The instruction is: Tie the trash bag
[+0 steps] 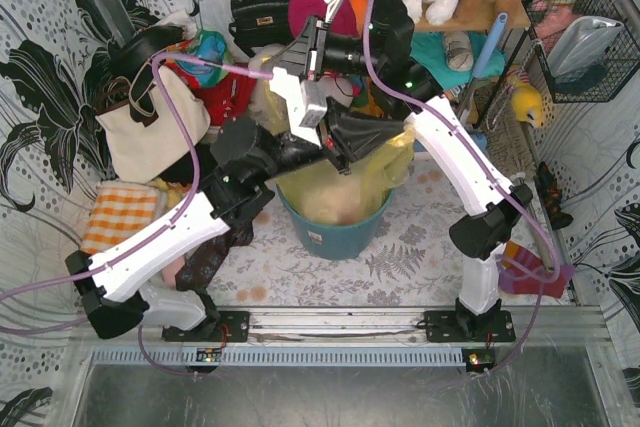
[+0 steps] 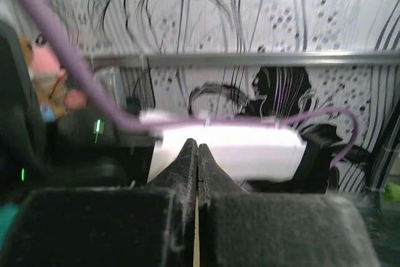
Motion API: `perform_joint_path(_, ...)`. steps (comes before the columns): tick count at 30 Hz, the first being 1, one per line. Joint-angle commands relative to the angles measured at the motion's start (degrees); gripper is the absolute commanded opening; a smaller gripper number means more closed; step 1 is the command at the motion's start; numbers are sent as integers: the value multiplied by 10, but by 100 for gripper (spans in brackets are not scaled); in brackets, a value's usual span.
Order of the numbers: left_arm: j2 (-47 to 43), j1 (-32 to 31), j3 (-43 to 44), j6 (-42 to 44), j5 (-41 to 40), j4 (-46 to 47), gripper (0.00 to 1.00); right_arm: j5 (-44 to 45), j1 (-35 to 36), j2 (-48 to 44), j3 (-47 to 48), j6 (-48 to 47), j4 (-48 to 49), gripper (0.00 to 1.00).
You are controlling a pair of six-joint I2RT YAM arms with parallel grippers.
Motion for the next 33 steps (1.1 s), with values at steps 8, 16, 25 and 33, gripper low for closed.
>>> perform_joint_path(8,-140,2,-151,13,-162,104,2,263,-6,-140,-103,-93,-136,0)
perform_joint_path(16,-170,2,-104,32,-181,56,77,220,-6,-189,-150,-56,-78,0)
perform_joint_path(25,-206,17,-117,102,-366,-70,88,135,-4,-186,-161,-23,-5,0)
perform_joint_path(33,-203,149,-190,21,-274,-28,90,125,-1,-192,-163,-15,1,0)
